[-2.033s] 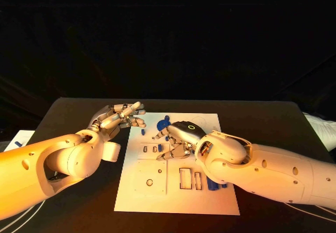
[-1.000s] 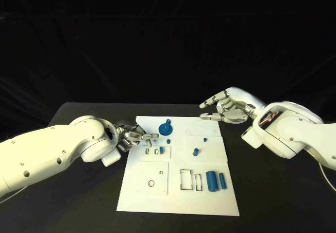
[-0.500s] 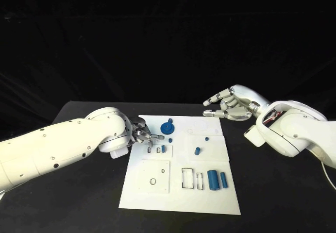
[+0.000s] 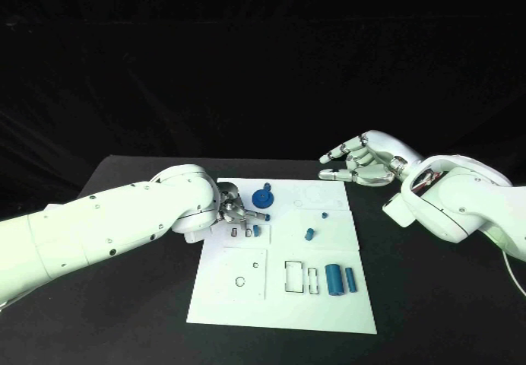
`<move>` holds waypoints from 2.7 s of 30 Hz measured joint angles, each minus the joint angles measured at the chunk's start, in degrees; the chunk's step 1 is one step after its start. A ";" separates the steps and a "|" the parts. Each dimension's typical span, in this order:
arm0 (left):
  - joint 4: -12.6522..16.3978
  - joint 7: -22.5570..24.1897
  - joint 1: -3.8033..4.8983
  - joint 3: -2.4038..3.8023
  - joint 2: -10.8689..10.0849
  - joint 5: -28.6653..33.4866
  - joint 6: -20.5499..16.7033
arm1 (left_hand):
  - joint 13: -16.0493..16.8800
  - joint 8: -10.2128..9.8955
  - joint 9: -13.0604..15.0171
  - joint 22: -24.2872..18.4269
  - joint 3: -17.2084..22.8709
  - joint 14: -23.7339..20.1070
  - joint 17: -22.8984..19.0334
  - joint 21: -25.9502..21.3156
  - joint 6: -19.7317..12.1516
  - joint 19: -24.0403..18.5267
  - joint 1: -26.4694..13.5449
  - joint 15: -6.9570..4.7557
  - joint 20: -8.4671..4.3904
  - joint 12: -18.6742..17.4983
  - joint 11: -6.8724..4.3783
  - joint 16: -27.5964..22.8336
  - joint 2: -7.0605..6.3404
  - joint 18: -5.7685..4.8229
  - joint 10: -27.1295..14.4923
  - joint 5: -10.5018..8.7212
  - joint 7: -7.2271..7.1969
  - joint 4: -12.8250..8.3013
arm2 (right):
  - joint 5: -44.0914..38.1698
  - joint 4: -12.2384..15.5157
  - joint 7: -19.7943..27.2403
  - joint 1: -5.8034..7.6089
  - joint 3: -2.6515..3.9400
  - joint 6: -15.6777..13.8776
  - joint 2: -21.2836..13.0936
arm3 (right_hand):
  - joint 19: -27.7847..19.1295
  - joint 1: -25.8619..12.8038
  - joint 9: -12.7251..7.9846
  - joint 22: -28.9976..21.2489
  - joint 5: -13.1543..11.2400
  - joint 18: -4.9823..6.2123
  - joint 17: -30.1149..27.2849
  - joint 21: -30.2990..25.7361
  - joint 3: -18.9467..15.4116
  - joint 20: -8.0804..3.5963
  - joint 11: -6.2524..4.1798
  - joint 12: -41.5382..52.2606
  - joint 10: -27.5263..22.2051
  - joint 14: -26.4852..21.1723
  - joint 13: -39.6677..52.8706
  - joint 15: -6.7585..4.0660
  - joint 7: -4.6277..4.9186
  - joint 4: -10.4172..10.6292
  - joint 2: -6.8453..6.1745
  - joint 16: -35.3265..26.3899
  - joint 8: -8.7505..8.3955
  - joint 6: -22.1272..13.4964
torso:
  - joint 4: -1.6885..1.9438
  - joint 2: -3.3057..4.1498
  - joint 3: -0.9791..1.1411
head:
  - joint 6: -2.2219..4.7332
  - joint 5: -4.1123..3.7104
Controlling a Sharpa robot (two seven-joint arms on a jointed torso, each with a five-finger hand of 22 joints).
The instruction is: Assemble the parts on the task board
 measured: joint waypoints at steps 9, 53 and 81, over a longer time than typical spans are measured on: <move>-1.06 -0.22 -0.01 -0.06 1.05 -0.20 0.76 | 0.04 0.31 1.04 -0.01 0.00 0.00 0.00 0.00 -0.41 0.00 1.07 0.00 0.00 0.00 0.01 0.00 -0.17 0.00 -0.01 0.00 0.01 0.00 | 0.00 -0.40 -0.34 -0.03 -0.09 0.04 0.43 | 0.00 0.00 0.00 -0.01 0.36 0.00 0.00 0.00 -0.16 0.00 0.00 0.00 0.00 0.00 -0.05 0.00 0.00 -0.16 0.00 0.00 0.00 0.00 | -0.02 0.03 0.04 | -0.19 -0.07; -2.64 -0.39 -0.19 -0.36 2.97 -0.32 3.24 | 0.25 0.80 4.62 -0.02 5.92 -0.04 -0.02 0.00 -1.83 0.00 6.13 0.05 0.01 -0.54 0.42 0.00 -1.89 0.01 -0.42 0.23 0.22 -1.54 | 0.62 -2.00 -0.68 -0.28 -0.32 0.66 1.83 | -0.21 0.00 0.03 0.01 1.60 0.00 0.02 -0.22 -0.47 -0.21 0.01 -0.03 -0.01 -0.22 -0.11 -0.21 0.00 -0.47 -0.01 -0.30 0.00 0.00 | 0.07 0.01 0.04 | -1.02 0.09; -2.60 -0.33 -0.11 -0.28 3.26 0.40 3.43 | -1.10 -4.32 4.85 -0.03 31.99 0.19 0.02 0.00 -3.89 0.21 15.50 0.20 -0.21 -2.41 0.21 0.00 -8.30 0.00 -1.47 5.51 0.66 -0.21 | 0.86 -2.46 -0.68 -0.40 -0.40 1.06 2.13 | -0.20 0.01 0.02 0.01 1.59 0.00 0.01 -0.22 -0.47 -0.20 0.01 -0.04 -0.01 -0.22 -0.10 -0.21 0.00 -0.47 -0.01 -0.31 0.00 0.00 | 0.06 0.04 0.07 | -1.30 0.05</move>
